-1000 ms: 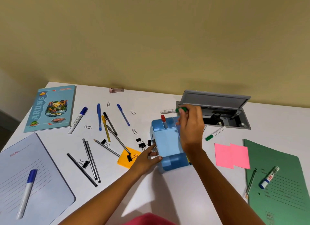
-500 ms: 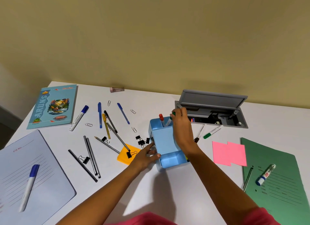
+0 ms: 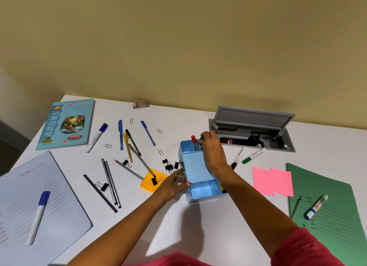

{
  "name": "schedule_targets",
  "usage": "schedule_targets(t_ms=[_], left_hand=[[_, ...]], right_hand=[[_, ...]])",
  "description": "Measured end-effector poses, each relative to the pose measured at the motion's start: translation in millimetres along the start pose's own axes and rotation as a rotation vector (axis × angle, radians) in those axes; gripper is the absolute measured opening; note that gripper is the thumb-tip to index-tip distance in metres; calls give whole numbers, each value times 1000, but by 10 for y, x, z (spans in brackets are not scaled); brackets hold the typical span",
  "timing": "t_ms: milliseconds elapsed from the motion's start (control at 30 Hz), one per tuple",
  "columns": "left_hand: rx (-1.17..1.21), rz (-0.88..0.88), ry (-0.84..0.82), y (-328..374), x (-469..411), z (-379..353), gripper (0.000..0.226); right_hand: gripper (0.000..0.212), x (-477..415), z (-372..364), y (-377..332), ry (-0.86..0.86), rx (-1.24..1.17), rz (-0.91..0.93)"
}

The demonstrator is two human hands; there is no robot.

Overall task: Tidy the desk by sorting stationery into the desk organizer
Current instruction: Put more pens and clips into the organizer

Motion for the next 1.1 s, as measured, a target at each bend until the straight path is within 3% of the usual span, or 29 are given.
schedule_targets(t_ms=[367,567,700,900,1100], left_hand=[[-26,13,12,7,19,-2,66],[-67,15,37,-30,19,13,63],[-145,-29,105,-46,71,44,48],[-28,-25,354,-234,273,336,15],[10,38,596,-445,471,775,16]], right_hand=[[58,151,-45,63,132,-62,-49],[33,364,-1,-181,239,-263,2],[31,517,-57,-435,234,-270,95],[20,648,-285,-655,191,-335,93],[25,715,-518,-752,58,-280,200]])
Point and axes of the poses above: each hand's wrist, its own x-axis away from the middle knuckle, its own z-axis out of the back of the hand, y = z × x, the point moved 3 cm from there along -x, towards the middle knuckle, and after that the axes turned 2 degrees about -y, right-handed, at the moved point
